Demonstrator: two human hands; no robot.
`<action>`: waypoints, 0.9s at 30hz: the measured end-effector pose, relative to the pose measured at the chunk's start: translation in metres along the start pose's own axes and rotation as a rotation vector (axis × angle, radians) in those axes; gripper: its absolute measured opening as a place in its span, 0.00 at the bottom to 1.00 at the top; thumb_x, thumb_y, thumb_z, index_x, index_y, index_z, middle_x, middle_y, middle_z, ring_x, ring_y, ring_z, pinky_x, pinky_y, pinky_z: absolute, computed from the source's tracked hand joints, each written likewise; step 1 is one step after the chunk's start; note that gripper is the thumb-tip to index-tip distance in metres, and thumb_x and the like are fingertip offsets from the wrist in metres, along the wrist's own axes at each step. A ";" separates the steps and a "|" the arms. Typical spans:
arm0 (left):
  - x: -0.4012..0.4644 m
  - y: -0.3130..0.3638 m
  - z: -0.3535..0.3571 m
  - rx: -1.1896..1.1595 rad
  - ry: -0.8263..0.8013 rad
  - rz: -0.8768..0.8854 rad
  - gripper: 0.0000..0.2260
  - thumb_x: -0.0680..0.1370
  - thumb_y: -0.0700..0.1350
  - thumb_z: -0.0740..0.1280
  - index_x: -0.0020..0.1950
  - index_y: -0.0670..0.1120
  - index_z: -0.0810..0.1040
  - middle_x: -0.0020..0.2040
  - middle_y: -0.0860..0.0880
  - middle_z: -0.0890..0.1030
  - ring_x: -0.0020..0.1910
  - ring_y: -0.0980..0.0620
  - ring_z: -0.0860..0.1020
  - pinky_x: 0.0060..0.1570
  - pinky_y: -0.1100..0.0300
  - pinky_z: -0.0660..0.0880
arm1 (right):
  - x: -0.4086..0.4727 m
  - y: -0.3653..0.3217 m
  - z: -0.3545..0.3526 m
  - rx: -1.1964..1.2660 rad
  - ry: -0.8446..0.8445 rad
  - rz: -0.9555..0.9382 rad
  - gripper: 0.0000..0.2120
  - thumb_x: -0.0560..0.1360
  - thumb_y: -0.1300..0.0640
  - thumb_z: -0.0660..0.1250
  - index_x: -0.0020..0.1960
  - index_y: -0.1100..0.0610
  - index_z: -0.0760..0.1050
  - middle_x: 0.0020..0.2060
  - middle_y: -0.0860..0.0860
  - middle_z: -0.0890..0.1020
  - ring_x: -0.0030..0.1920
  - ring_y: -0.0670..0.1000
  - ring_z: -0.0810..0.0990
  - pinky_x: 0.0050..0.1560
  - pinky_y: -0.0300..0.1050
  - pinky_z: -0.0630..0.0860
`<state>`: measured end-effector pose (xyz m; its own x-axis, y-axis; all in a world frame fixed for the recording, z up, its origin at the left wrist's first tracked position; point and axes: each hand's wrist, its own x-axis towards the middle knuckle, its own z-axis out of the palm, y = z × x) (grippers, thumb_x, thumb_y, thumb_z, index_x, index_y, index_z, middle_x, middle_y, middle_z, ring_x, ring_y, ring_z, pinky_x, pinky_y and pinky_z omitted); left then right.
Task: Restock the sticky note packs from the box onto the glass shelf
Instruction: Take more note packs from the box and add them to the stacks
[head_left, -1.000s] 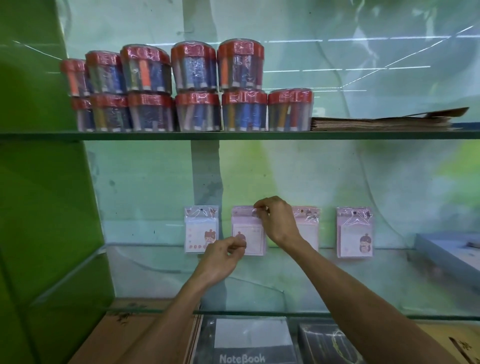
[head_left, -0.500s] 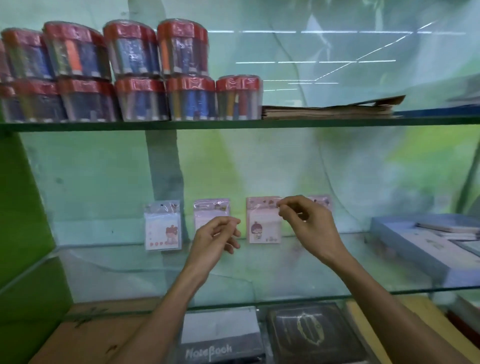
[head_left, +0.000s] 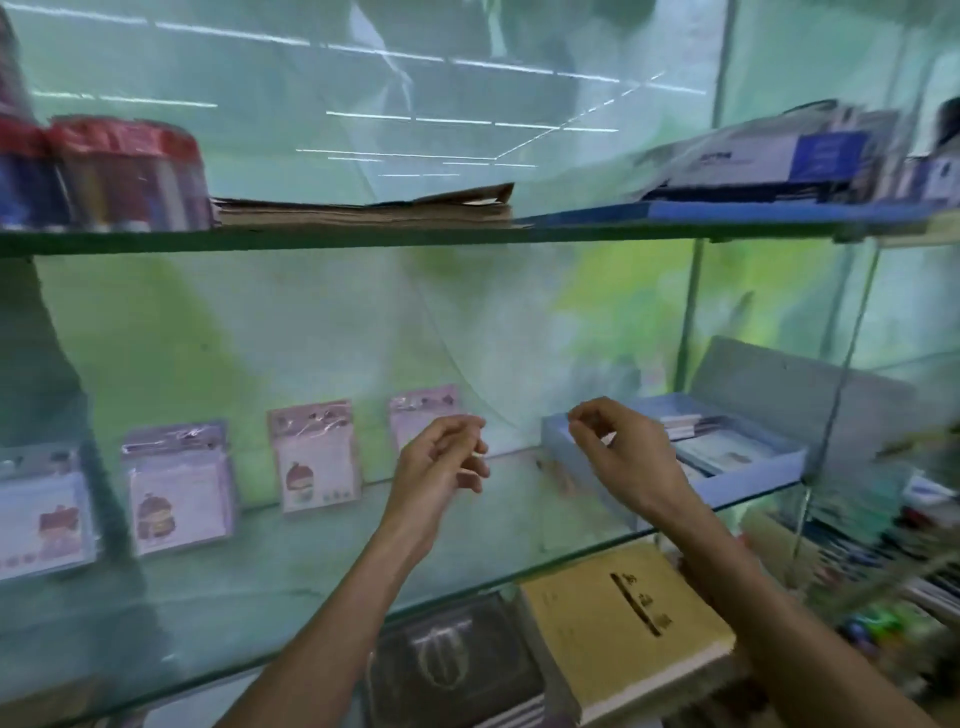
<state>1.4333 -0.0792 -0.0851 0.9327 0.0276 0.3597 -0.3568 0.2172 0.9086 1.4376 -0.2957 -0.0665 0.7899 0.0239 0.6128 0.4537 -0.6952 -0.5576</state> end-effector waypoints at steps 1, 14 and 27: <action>0.004 -0.004 0.012 -0.002 -0.011 -0.005 0.05 0.80 0.38 0.65 0.52 0.40 0.79 0.37 0.47 0.79 0.32 0.48 0.76 0.30 0.59 0.73 | 0.004 0.015 -0.008 -0.083 -0.004 0.030 0.08 0.77 0.52 0.67 0.54 0.53 0.79 0.46 0.49 0.83 0.46 0.46 0.80 0.42 0.36 0.71; 0.038 -0.034 0.100 0.117 -0.065 -0.106 0.05 0.80 0.40 0.65 0.52 0.42 0.81 0.41 0.46 0.78 0.33 0.49 0.75 0.32 0.57 0.74 | 0.037 0.096 -0.060 -0.327 -0.330 0.240 0.28 0.67 0.37 0.71 0.27 0.58 0.66 0.21 0.49 0.64 0.24 0.49 0.64 0.30 0.45 0.58; 0.060 0.000 0.094 -0.212 -0.027 -0.363 0.17 0.80 0.52 0.65 0.56 0.37 0.75 0.48 0.35 0.82 0.44 0.39 0.84 0.47 0.47 0.82 | 0.031 0.053 -0.034 -0.135 0.122 -0.608 0.05 0.75 0.57 0.70 0.46 0.58 0.77 0.40 0.52 0.76 0.40 0.54 0.75 0.37 0.48 0.72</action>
<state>1.4845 -0.1691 -0.0438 0.9931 -0.1124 0.0323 0.0161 0.4047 0.9143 1.4722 -0.3561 -0.0581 0.3508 0.3664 0.8618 0.7443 -0.6676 -0.0191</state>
